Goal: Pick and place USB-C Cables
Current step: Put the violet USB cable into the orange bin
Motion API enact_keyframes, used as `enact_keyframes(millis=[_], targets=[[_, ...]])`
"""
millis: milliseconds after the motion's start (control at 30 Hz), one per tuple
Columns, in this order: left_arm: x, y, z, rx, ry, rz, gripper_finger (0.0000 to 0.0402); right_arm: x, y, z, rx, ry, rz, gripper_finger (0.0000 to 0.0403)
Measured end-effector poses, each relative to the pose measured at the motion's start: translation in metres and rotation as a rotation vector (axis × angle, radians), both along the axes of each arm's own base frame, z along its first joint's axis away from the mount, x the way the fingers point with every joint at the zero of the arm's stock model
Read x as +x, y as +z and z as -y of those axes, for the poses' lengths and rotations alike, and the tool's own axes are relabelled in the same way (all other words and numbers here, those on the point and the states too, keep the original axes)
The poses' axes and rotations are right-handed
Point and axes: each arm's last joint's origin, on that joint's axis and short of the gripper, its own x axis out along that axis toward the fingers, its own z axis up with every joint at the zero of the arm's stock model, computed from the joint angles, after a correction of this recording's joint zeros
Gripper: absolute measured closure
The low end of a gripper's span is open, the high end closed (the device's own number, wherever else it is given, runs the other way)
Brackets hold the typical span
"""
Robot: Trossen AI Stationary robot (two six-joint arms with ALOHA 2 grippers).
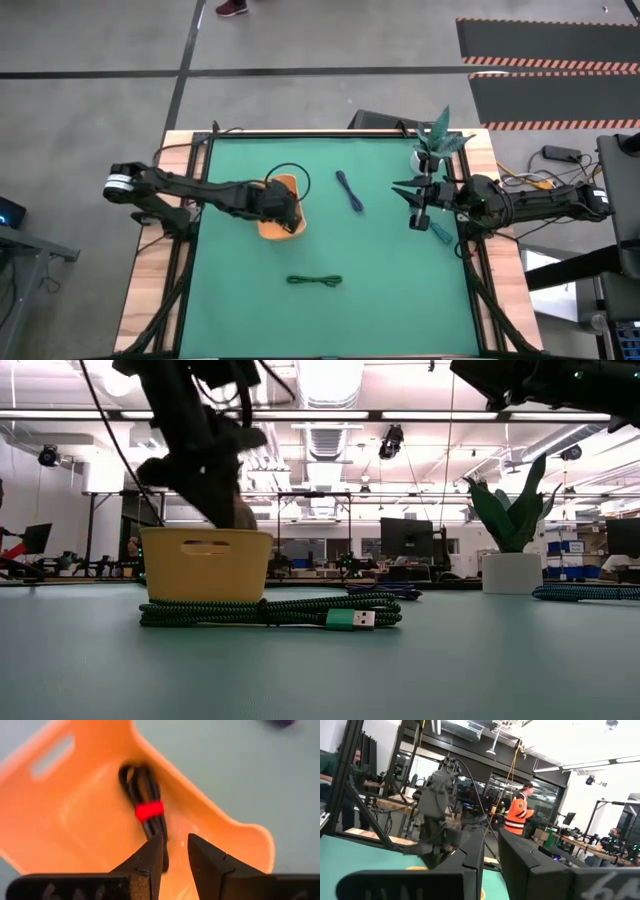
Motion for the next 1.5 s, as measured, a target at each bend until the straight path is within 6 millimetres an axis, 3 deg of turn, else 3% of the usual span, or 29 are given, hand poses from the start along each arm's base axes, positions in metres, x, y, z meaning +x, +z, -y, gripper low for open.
enact_keyframes(millis=[367,533,800,1000,1267,1500], targets=[[-0.008,0.061,-0.001,0.466,-0.557,0.191,0.0326,0.001,-0.001,0.0,0.054,0.016,-0.002,0.0355],[-0.012,0.073,0.002,0.64,-0.715,0.275,0.0326,0.011,-0.011,-0.002,0.153,0.105,-0.067,0.0355],[-0.038,0.053,0.001,0.729,-0.735,0.423,0.0327,0.032,-0.031,-0.001,0.312,0.124,-0.141,0.0355],[-0.061,0.049,0.0,0.762,-0.698,0.516,0.0327,0.051,-0.039,0.0,0.355,0.128,-0.159,0.0355],[-0.075,0.027,-0.001,0.76,-0.618,0.667,0.0327,0.088,-0.036,0.002,0.421,0.116,-0.255,0.0355],[-0.079,0.012,-0.001,0.797,-0.599,0.697,0.0327,0.117,-0.026,0.005,0.49,0.031,-0.52,0.0355]])
